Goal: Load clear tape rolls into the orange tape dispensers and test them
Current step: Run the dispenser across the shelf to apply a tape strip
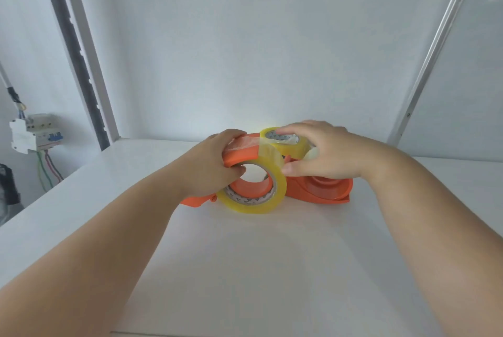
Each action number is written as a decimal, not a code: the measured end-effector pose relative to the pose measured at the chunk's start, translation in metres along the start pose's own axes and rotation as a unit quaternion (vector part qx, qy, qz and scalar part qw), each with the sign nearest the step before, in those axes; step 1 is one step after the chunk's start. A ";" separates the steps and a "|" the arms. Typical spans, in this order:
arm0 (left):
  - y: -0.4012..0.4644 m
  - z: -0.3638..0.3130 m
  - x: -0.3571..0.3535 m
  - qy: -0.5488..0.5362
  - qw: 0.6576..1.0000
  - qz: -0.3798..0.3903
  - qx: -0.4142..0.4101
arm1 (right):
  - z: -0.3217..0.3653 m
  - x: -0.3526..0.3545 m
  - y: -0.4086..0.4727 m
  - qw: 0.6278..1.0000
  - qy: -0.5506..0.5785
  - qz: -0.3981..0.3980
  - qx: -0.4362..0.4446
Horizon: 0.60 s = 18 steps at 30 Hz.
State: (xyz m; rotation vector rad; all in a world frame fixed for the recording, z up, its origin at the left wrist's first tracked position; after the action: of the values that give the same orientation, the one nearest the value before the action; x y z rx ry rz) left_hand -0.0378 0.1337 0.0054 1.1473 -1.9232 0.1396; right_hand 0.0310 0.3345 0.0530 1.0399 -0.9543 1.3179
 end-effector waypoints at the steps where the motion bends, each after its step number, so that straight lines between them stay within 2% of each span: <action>1: 0.001 0.000 0.001 -0.001 1.000 0.003 -0.003 | 0.008 -0.004 0.003 0.999 0.029 0.021 0.015; 4: 0.003 0.002 0.003 -0.015 1.000 0.001 -0.010 | 0.025 -0.016 0.016 0.993 0.101 0.046 0.035; 13: 0.009 0.018 0.015 -0.038 0.999 -0.023 -0.030 | 0.058 -0.039 0.052 0.977 0.205 -0.004 0.066; 18: 0.013 0.022 0.015 -0.054 0.997 -0.025 -0.047 | 0.059 -0.048 0.059 0.964 0.257 -0.046 0.044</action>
State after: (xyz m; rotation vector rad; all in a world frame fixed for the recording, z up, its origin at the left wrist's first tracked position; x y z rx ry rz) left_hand -0.0643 0.1199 0.0066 1.1596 -1.9714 -0.0405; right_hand -0.0280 0.2635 0.0258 0.7402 -0.4535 1.4637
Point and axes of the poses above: each hand's wrist, its own y-axis towards the middle knuckle, its own x-axis out of the back of the hand, z = x × y, the point moved 3 cm from there along y, towards the middle knuckle, and after that the axes turned 7 degrees about -x, right-handed, at the moved point
